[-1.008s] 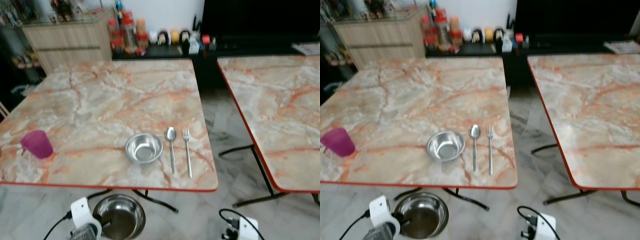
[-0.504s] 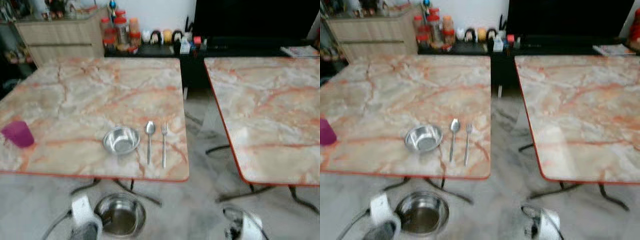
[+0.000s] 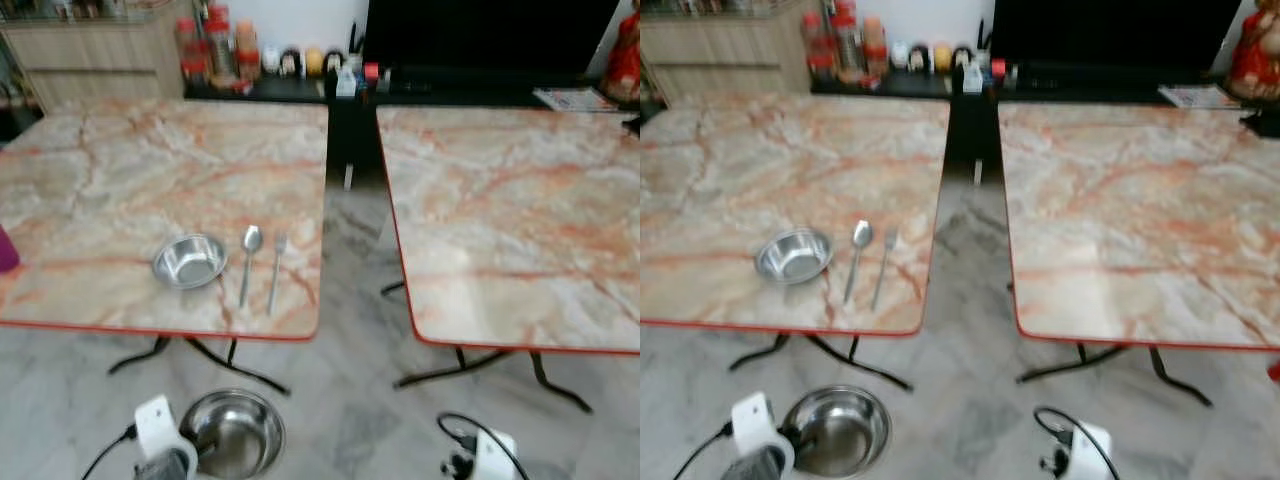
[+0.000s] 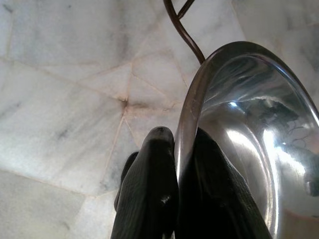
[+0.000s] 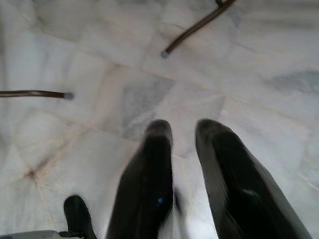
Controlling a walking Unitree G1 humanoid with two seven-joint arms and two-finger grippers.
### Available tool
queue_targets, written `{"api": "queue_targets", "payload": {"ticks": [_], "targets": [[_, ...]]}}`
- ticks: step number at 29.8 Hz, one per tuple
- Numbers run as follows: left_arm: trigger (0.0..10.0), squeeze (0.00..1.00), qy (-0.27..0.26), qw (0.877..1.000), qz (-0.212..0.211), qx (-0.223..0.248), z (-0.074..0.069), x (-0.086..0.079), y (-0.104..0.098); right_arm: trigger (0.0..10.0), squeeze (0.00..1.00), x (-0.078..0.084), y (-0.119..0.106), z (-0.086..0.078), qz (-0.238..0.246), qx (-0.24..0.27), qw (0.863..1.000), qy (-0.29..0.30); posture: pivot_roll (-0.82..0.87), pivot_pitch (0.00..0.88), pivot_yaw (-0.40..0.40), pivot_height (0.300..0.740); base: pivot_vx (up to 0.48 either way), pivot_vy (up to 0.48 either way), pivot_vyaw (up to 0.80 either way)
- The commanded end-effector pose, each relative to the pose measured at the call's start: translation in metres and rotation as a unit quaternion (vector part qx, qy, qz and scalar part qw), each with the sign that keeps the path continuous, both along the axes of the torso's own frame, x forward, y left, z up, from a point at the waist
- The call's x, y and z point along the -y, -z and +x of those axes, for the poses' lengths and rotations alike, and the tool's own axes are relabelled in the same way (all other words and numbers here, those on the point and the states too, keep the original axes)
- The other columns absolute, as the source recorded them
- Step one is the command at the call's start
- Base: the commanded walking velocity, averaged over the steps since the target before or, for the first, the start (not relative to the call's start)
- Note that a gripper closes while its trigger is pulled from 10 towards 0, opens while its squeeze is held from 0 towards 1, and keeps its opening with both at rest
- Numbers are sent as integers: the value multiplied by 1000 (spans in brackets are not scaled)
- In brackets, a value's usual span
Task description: Setting the table
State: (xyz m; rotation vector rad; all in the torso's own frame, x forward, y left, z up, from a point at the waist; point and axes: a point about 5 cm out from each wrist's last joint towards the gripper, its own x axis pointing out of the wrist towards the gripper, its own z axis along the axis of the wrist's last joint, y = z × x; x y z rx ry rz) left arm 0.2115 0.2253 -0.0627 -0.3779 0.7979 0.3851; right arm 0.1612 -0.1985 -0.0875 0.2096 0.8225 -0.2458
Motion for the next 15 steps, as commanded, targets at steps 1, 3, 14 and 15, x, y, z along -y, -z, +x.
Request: {"api": "queue_targets", "payload": {"ticks": [1, 3, 14, 15], "targets": [[10000, 0, 4, 1000, -8, 3, 3, 7, 0, 10000, 0, 9, -1, -2, -6, -1, 1000, 17, -40, 0, -2, 740, 0, -300, 0], [10000, 0, 5, 1000, -9, 3, 4, 7, 0, 10000, 0, 9, -1, -2, -5, -1, 1000, 19, -43, 0, 0, 740, 0, -302, 0], [10000, 0, 6, 1000, -9, 2, 3, 7, 0, 10000, 0, 10, -1, -2, -6, -1, 1000, 24, -45, 0, 0, 740, 0, -301, -218], [10000, 0, 6, 1000, -9, 2, 3, 7, 0, 10000, 0, 11, -1, -2, -7, 0, 1000, 23, -45, 0, 0, 740, 0, -300, 0]]}}
